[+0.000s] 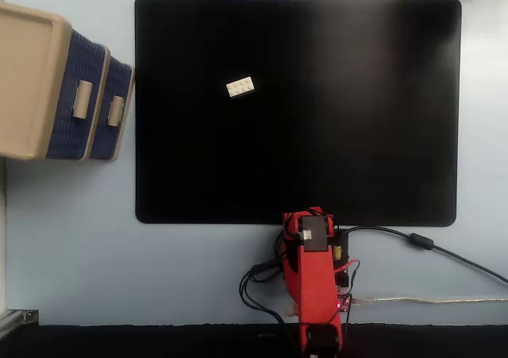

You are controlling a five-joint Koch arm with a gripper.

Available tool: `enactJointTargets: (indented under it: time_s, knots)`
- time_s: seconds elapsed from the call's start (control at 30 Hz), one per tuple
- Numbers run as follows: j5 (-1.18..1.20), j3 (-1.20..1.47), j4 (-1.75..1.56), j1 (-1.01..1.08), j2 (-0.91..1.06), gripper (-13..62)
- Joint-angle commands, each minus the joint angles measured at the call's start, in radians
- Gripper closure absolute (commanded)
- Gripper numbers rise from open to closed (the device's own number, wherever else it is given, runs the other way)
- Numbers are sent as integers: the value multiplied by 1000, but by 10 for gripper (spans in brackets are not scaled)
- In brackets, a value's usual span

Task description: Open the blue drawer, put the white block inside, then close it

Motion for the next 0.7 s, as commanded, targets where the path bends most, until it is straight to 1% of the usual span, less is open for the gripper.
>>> enactJointTargets:
  time_s: [0.0, 0.2, 0.27, 0.3, 0.37, 0.43, 0.47, 0.5, 0.57, 0.6, 0.63, 0.67]
  knots:
    - [-21, 5, 135, 17, 81, 150]
    - [-17, 3, 137, 17, 81, 149]
    - [-15, -38, 147, 18, 81, 152]
    - [-12, -84, 150, 18, 81, 154]
    - [11, -296, 156, 25, 81, 156]
    - [106, -489, 149, 8, 78, 159]
    - [192, -580, 146, -12, 64, 160]
    - [296, -657, 135, -67, 25, 160]
    - [557, -699, 63, -307, -49, 159]
    - [718, -698, -18, -460, -75, 159]
    - [831, -692, -98, -566, -103, 159]
    - [994, -670, -261, -701, -163, 159]
